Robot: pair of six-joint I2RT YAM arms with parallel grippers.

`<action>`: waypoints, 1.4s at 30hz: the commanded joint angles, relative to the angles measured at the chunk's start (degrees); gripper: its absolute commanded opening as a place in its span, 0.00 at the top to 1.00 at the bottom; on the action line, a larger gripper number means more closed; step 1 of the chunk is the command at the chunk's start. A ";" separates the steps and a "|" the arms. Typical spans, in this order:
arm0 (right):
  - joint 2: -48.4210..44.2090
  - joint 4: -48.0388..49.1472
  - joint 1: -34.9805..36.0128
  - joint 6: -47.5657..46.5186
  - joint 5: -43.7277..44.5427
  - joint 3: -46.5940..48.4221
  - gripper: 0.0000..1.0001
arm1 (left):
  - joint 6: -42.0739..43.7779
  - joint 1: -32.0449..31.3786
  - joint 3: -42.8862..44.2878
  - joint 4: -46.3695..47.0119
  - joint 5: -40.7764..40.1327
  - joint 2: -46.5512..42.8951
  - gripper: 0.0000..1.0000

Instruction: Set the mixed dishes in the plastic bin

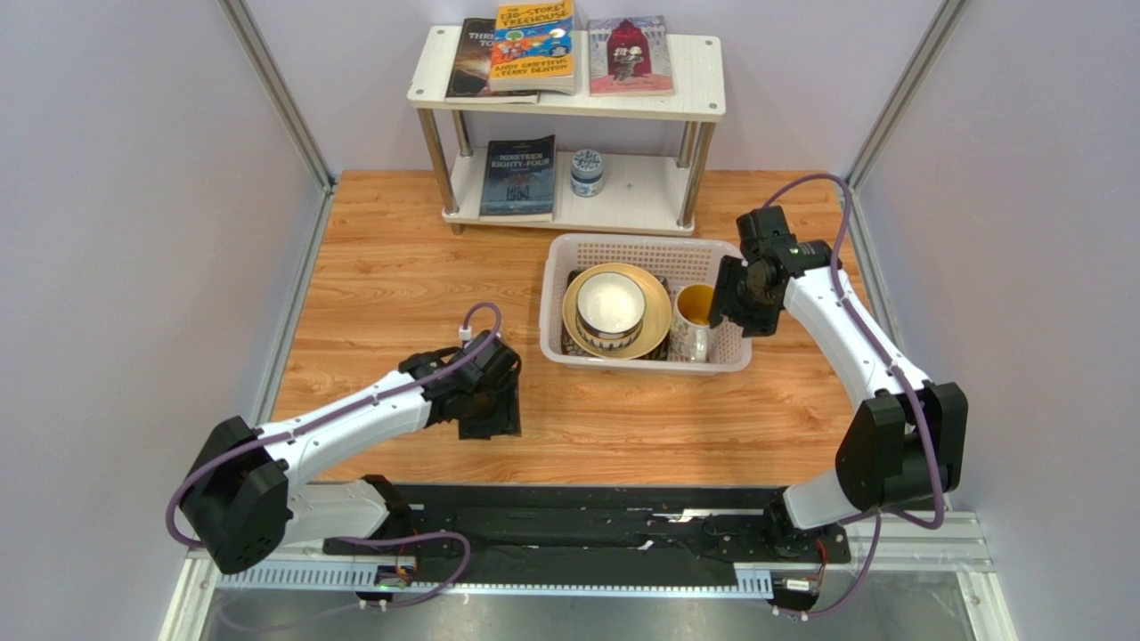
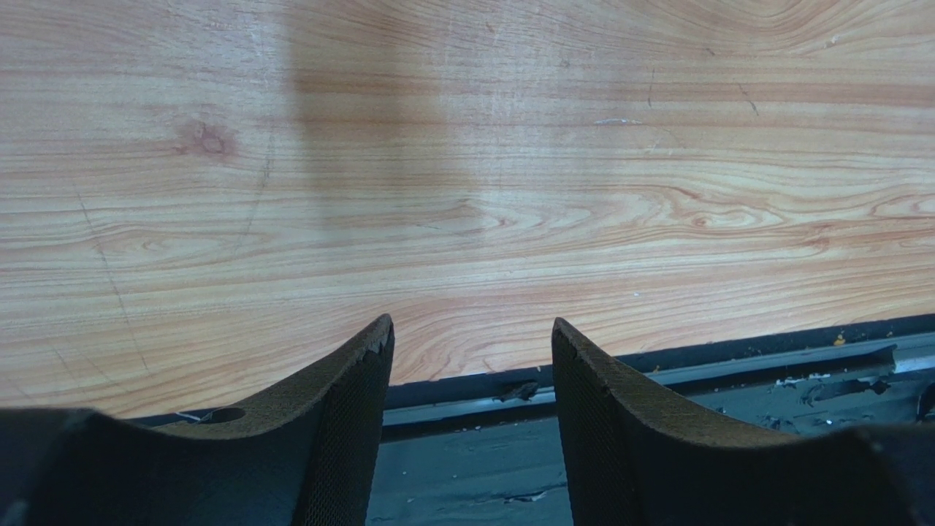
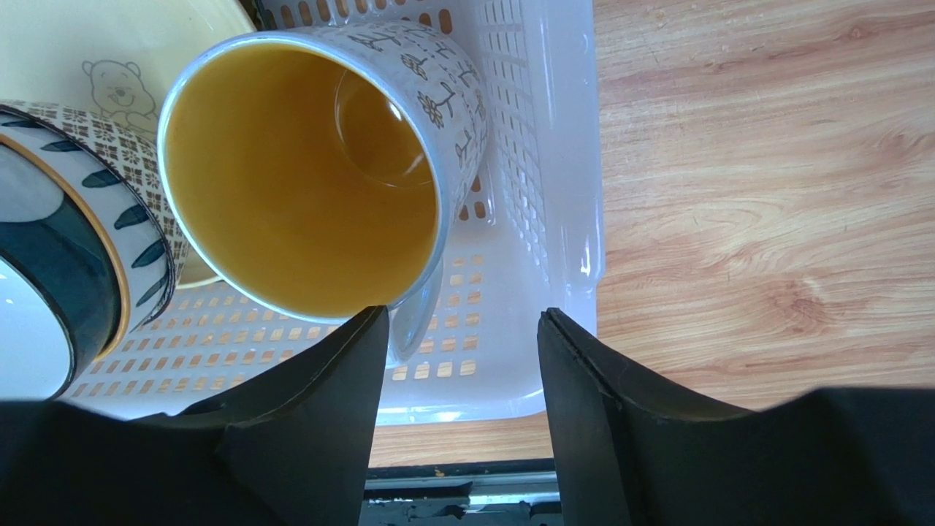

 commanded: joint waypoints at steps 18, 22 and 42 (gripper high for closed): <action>6.13 6.10 0.27 2.21 -1.51 -0.59 0.87 | 0.55 0.21 1.87 0.61 -0.29 0.27 0.40; 6.92 4.97 0.27 2.12 -2.47 0.02 0.87 | 0.47 0.21 1.79 0.52 -0.38 0.09 0.40; -10.83 1.88 0.10 5.28 -8.60 2.31 0.73 | 0.03 0.21 1.96 0.08 -0.82 -0.17 0.37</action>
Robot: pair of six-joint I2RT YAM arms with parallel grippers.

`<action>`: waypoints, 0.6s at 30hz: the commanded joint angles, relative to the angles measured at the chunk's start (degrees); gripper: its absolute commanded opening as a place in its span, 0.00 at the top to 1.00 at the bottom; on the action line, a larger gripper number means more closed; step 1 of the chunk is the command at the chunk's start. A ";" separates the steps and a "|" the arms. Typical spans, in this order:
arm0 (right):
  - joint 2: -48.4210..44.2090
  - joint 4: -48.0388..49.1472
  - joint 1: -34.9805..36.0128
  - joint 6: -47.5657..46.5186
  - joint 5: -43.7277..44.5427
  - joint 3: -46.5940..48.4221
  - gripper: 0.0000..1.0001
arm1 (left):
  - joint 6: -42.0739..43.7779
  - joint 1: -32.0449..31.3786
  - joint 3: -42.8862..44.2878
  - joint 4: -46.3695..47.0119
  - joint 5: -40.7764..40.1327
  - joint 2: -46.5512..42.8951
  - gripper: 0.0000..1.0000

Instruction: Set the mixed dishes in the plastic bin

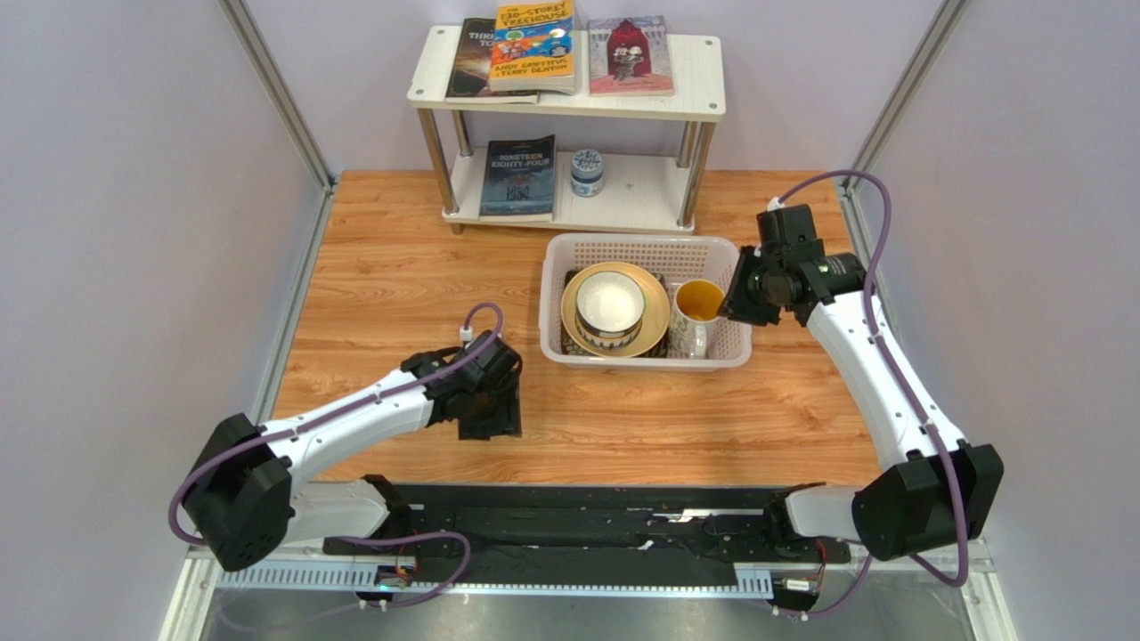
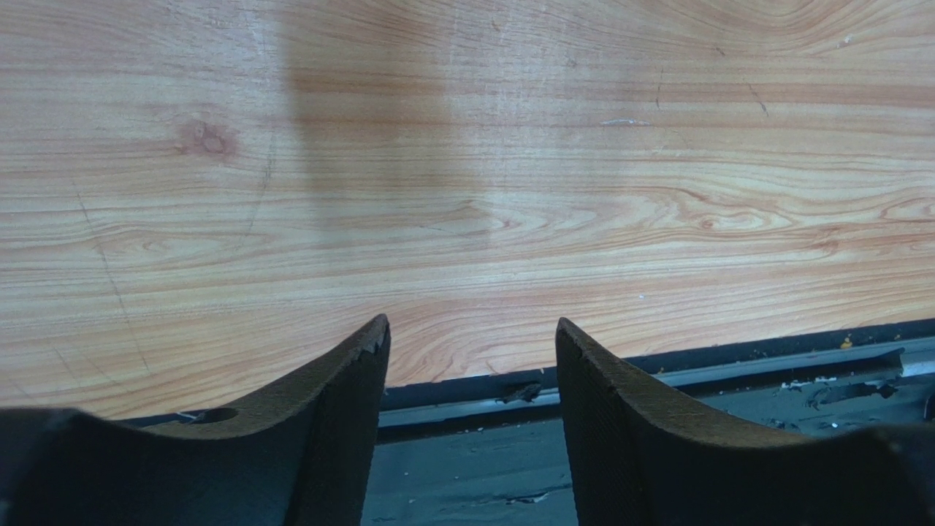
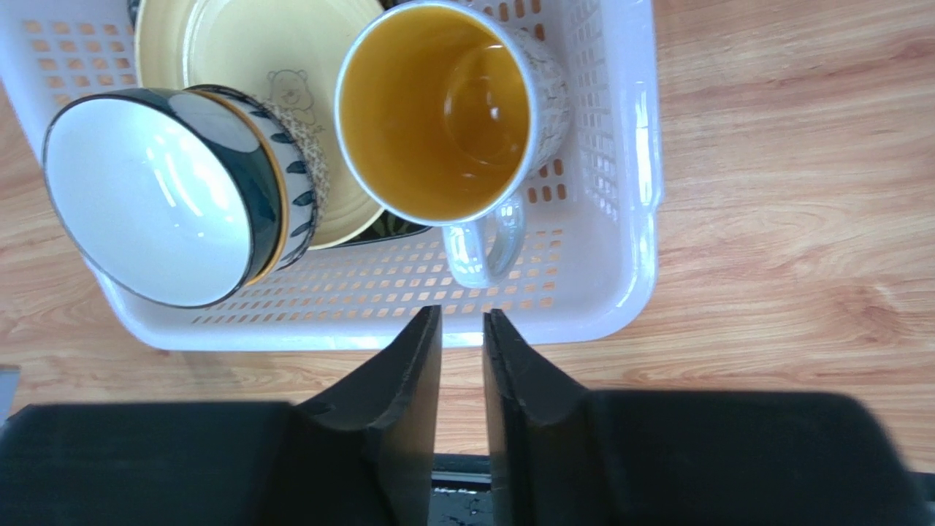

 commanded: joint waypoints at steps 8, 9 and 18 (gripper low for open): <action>-17.39 4.63 0.45 7.95 -8.82 -8.02 0.52 | -2.08 0.30 -2.40 2.12 -2.88 -10.64 0.32; -21.15 5.86 0.80 8.22 -10.31 -12.65 0.51 | -2.69 0.30 -3.54 2.39 -3.41 -13.17 0.32; -42.97 5.34 2.03 16.30 -8.39 -30.44 0.48 | -3.40 0.30 -6.37 4.15 -3.50 -18.74 0.32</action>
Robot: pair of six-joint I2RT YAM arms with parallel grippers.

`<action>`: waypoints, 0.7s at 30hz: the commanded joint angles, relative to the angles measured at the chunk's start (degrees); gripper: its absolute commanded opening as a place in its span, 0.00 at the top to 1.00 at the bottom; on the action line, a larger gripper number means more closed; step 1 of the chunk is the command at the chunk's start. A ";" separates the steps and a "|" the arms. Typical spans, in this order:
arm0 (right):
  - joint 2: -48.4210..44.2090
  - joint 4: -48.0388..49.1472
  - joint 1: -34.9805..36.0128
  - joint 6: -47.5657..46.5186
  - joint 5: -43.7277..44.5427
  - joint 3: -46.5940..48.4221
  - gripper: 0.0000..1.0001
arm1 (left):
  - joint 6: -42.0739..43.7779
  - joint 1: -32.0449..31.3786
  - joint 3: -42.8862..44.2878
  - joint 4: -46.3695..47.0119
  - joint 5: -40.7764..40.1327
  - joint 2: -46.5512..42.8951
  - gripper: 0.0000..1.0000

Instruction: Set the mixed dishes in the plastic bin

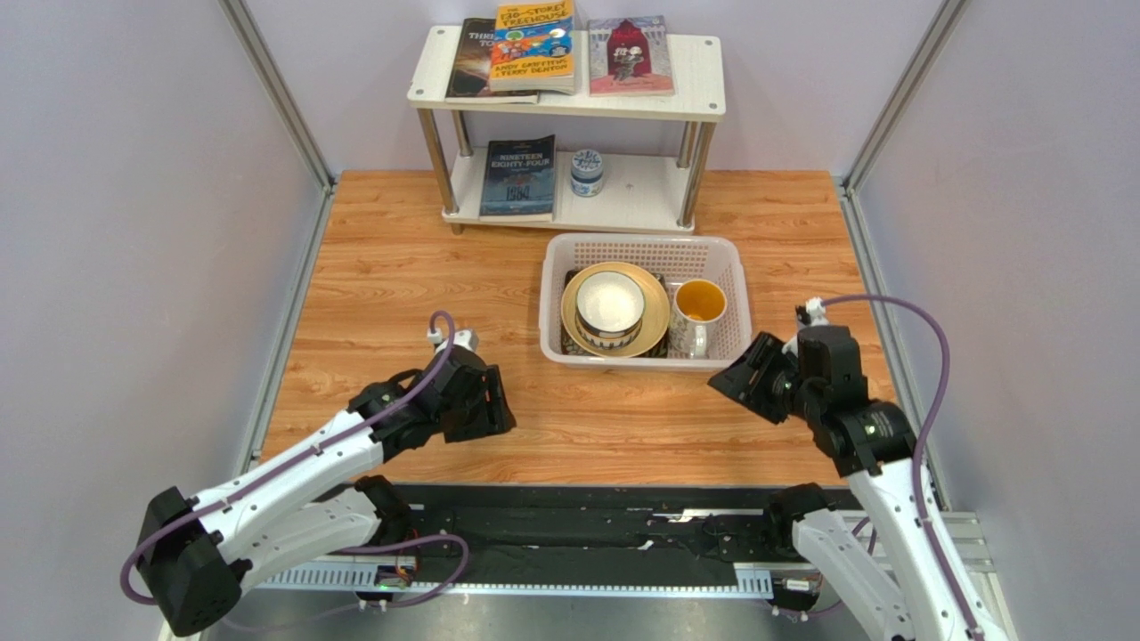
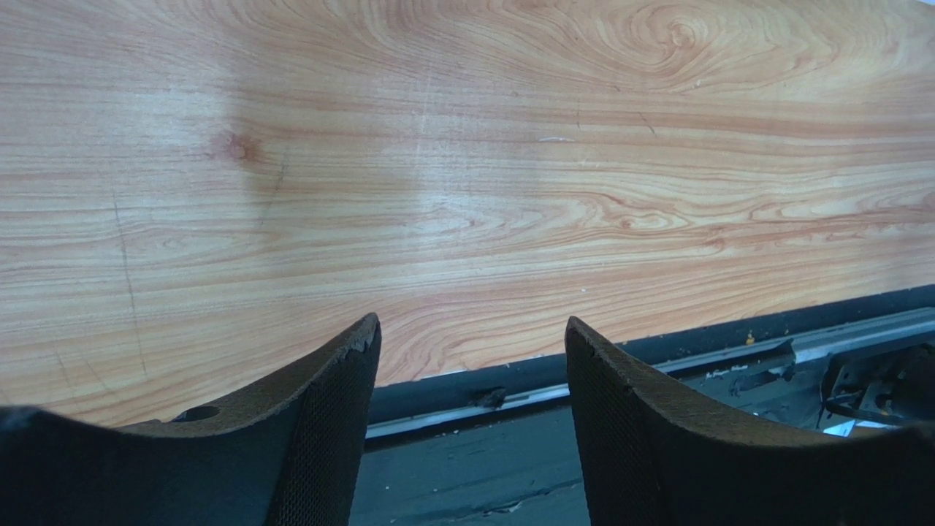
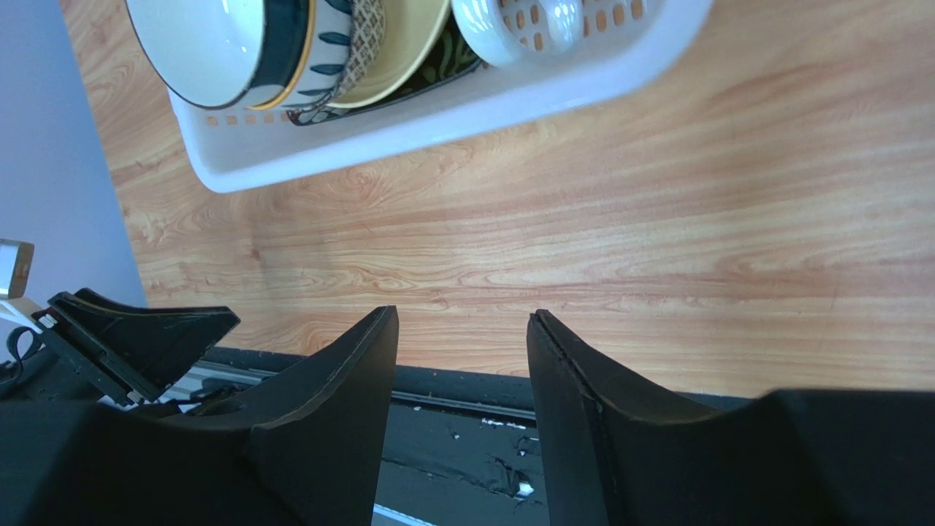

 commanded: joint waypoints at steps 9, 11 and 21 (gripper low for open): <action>-11.61 -4.85 0.24 4.70 3.09 -4.87 0.47 | -0.97 0.26 -0.17 1.43 -0.92 -1.35 0.32; -11.08 -4.50 0.24 5.22 3.89 -4.26 0.47 | -1.15 0.26 -0.70 1.70 -1.01 -2.50 0.32; -12.57 -2.57 0.24 8.65 4.07 -6.88 0.48 | -1.59 0.35 -3.61 3.01 -1.36 -9.36 0.34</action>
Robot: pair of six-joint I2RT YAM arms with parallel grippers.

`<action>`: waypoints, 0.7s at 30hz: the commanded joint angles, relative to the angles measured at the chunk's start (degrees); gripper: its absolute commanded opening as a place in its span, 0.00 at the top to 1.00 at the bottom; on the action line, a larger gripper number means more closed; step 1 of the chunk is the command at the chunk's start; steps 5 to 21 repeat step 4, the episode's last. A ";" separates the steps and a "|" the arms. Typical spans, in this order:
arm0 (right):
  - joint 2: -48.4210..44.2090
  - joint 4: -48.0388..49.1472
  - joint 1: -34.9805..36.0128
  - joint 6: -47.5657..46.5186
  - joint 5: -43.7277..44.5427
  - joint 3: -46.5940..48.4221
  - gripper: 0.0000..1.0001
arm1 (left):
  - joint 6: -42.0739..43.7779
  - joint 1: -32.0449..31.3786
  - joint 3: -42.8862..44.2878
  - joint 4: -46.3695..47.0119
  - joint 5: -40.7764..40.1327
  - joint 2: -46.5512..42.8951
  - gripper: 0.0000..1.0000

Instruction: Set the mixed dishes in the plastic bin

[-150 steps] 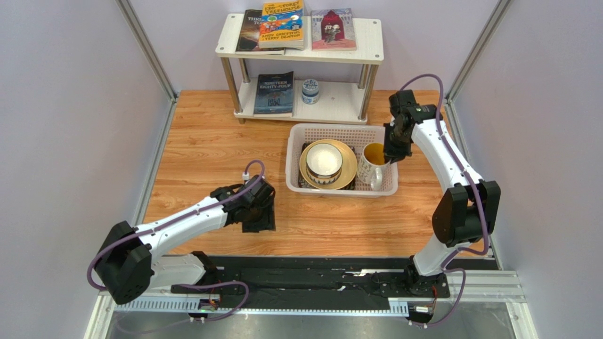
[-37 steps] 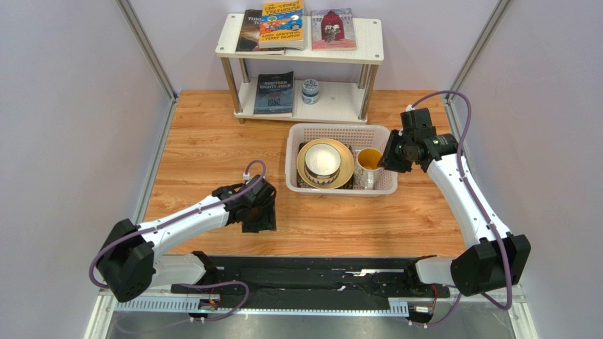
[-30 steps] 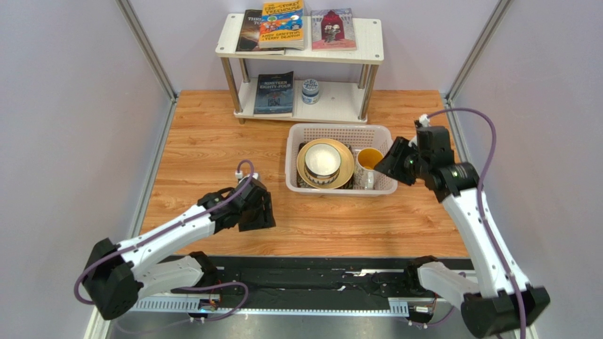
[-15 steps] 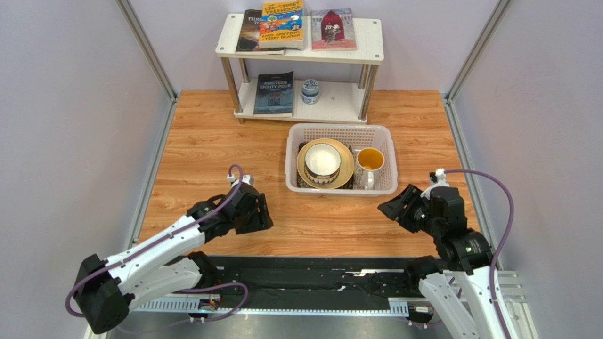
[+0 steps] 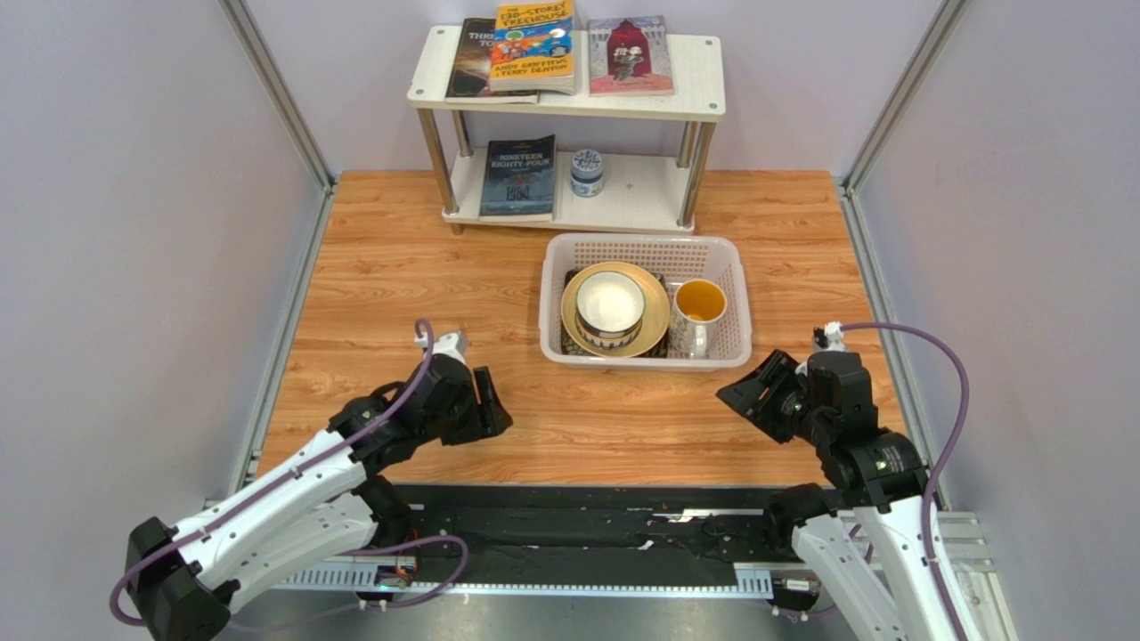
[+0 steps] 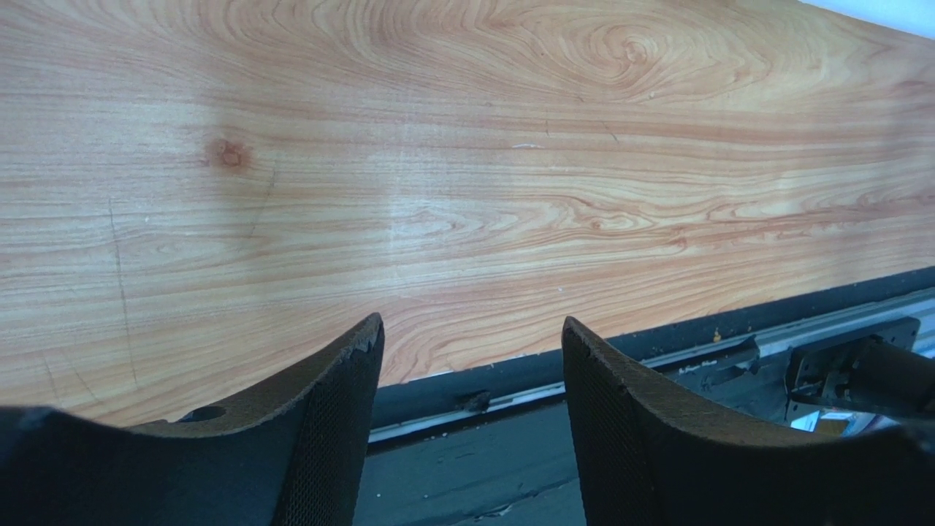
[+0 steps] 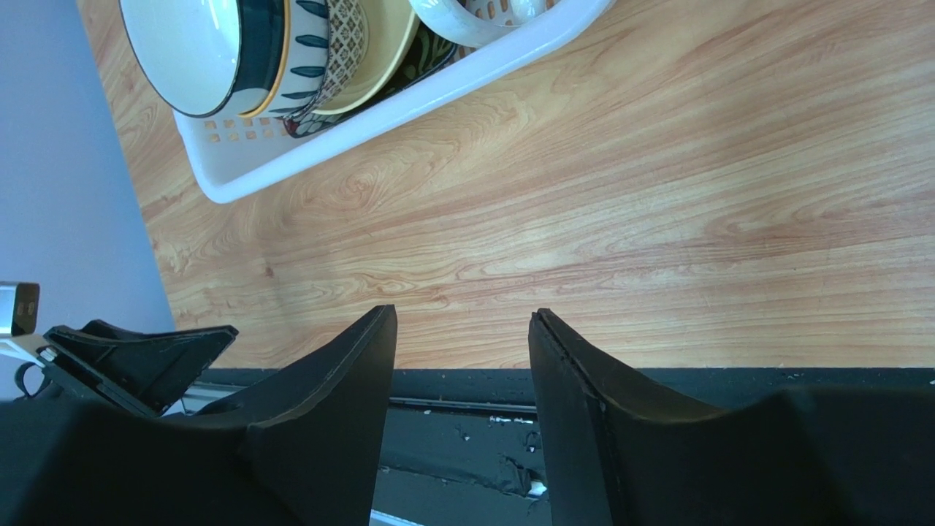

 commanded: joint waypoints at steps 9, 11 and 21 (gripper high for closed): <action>-4.36 0.43 0.20 3.20 1.35 -3.37 0.48 | -0.93 0.26 -1.29 2.29 -1.21 -2.79 0.33; -4.36 0.43 0.20 3.20 1.35 -3.37 0.48 | -0.93 0.26 -1.29 2.29 -1.21 -2.79 0.33; -4.36 0.43 0.20 3.20 1.35 -3.37 0.48 | -0.93 0.26 -1.29 2.29 -1.21 -2.79 0.33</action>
